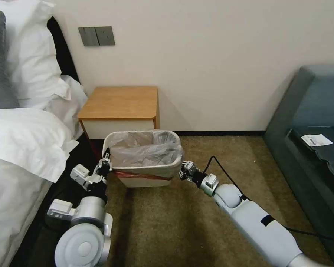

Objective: Pick up the garbage bag from the table and place it over the trash can.

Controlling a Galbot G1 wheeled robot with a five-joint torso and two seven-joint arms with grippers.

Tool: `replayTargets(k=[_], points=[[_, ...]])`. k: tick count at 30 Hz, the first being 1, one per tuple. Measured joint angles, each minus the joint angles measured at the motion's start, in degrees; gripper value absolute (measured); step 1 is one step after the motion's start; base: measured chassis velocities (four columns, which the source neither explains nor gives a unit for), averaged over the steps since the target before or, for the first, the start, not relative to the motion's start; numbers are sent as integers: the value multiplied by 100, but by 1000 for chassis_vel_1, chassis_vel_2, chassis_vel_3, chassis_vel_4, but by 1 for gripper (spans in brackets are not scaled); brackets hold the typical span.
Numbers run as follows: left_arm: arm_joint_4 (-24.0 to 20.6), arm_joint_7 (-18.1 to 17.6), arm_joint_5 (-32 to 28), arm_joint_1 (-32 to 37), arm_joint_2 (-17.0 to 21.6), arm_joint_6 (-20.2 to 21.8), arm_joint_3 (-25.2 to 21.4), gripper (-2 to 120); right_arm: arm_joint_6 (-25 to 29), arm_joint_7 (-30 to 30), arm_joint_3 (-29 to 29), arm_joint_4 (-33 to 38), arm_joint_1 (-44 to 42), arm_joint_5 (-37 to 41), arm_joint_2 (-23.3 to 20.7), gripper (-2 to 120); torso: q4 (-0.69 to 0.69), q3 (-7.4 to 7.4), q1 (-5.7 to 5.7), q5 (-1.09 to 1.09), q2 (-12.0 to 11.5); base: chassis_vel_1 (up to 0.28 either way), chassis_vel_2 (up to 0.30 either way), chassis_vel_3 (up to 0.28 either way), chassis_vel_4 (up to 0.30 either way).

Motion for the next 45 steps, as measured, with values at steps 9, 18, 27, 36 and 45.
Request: replayTargets(k=[9,18,27,36,45], points=[[-6,24,-20,-21,5,-5,-28,5,69,20,20,-76,1,-104,16,0,0,0,0,0,0,0,0,0,0],[340,32,86,-171,15,-32,-251,5,20,245,296,261,-232,-130,-73,22,0,0,0,0,0,0,0,0,0],[860,15,317,-480,182,-30,-379,3,34,326,774,864,-664,-9,-305,55,0,0,0,0,0,0,0,0,0],[1520,413,1646,-551,382,-350,-217,3,38,550,1155,1499,-956,191,-469,89,0,0,0,0,0,0,0,0,0],[2239,1064,3892,-717,459,-1384,-93,3,-283,800,1021,2502,-815,305,-631,88,1,0,0,0,0,0,0,0,0]])
